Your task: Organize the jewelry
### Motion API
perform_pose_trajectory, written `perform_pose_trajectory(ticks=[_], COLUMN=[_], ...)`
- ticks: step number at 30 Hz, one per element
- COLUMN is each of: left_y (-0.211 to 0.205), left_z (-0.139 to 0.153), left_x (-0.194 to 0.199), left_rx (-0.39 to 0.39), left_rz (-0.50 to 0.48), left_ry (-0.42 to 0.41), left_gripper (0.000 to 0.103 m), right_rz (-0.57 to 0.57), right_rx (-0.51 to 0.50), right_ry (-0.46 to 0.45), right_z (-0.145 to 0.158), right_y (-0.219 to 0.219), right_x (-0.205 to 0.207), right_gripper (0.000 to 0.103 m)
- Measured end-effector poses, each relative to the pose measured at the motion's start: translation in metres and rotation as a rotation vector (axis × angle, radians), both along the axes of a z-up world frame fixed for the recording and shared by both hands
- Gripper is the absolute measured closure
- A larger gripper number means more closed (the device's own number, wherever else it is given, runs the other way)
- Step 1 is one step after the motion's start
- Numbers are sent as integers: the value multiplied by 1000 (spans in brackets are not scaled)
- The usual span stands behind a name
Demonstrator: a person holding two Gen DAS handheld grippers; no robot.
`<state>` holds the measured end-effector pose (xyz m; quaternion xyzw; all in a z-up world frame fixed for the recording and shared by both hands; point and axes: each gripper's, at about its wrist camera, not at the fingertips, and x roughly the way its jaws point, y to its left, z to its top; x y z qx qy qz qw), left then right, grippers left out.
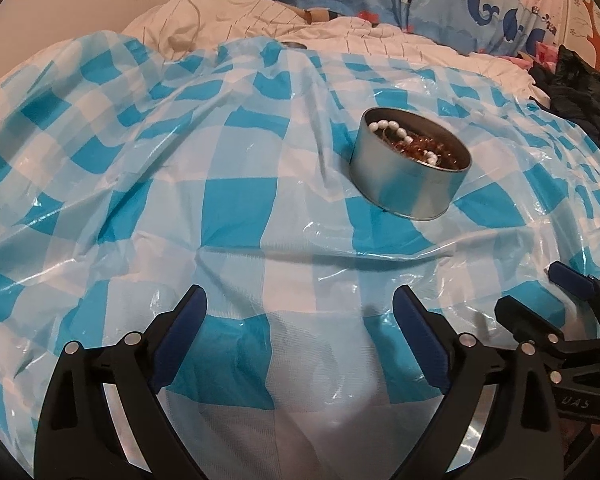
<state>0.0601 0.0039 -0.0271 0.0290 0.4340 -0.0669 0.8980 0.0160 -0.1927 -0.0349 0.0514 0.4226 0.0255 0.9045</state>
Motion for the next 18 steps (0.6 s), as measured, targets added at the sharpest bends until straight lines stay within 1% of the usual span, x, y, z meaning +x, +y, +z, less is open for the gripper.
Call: perform_pose_trajectory(ticks=[18], left_y=[-3], left_z=[-11], left_x=[4], left_rx=[1], left_rz=[-19], left_ry=[35], left_gripper=[13], right_rz=[0], right_rx=[-51], right_ry=[25], right_z=[-6], right_y=[5], right_x=[2], right_gripper=[7])
